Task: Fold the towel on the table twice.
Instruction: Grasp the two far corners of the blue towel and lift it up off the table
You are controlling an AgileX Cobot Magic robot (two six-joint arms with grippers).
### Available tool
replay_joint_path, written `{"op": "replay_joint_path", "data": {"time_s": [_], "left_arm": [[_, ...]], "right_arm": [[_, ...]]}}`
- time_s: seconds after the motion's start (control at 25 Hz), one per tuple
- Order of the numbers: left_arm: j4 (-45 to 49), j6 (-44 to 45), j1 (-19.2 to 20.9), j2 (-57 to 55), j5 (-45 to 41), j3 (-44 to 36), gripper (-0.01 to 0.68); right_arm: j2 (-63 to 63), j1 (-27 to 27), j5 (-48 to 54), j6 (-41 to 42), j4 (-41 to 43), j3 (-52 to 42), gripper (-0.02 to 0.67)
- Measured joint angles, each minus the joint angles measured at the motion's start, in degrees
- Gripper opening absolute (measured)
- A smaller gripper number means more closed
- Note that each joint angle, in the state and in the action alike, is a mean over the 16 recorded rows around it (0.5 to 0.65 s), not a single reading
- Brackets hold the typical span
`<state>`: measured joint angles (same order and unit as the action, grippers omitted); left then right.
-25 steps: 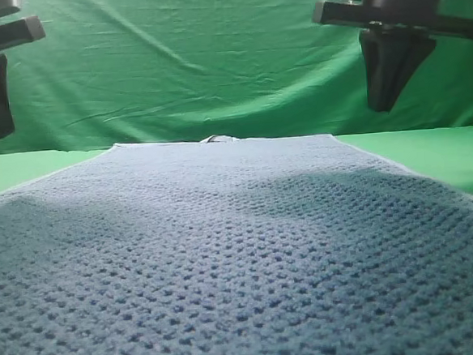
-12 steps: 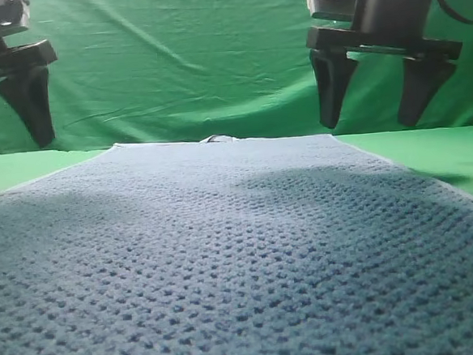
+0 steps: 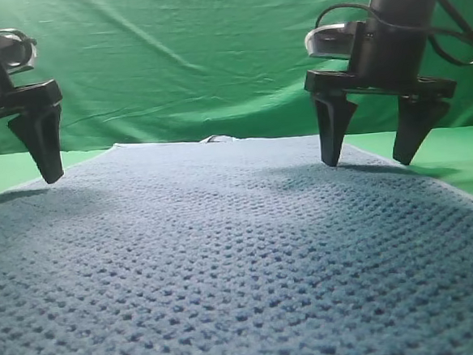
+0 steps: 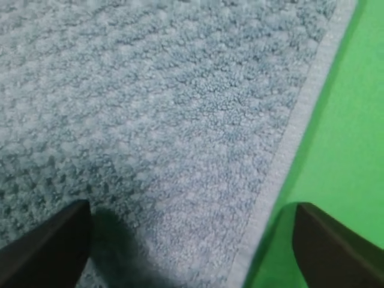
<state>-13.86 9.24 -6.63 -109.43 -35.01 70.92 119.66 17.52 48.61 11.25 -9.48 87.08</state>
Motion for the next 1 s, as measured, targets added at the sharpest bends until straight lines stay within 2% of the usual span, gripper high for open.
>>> {"op": "replay_joint_path", "data": {"time_s": [0.28, 0.52, 0.72, 1.0], "left_arm": [[0.6, 0.1, 0.0, -2.2, -0.5, 1.4, 0.617], [-1.0, 0.9, 0.0, -3.2, -1.4, 2.5, 0.512], [-4.0, 2.9, 0.0, -3.7, -2.3, 2.8, 0.389], [-8.5, 5.8, 0.0, -4.2, -4.0, 3.3, 0.226]], "right_arm": [[0.9, 0.0, -1.0, 0.3, -0.4, 0.5, 0.622], [1.4, -0.1, 0.0, 0.5, -1.4, 0.9, 0.544], [2.0, -0.1, 1.6, 0.6, -2.6, 1.3, 0.412], [2.8, -0.2, 3.7, 0.8, -4.7, 2.1, 0.169]]}}
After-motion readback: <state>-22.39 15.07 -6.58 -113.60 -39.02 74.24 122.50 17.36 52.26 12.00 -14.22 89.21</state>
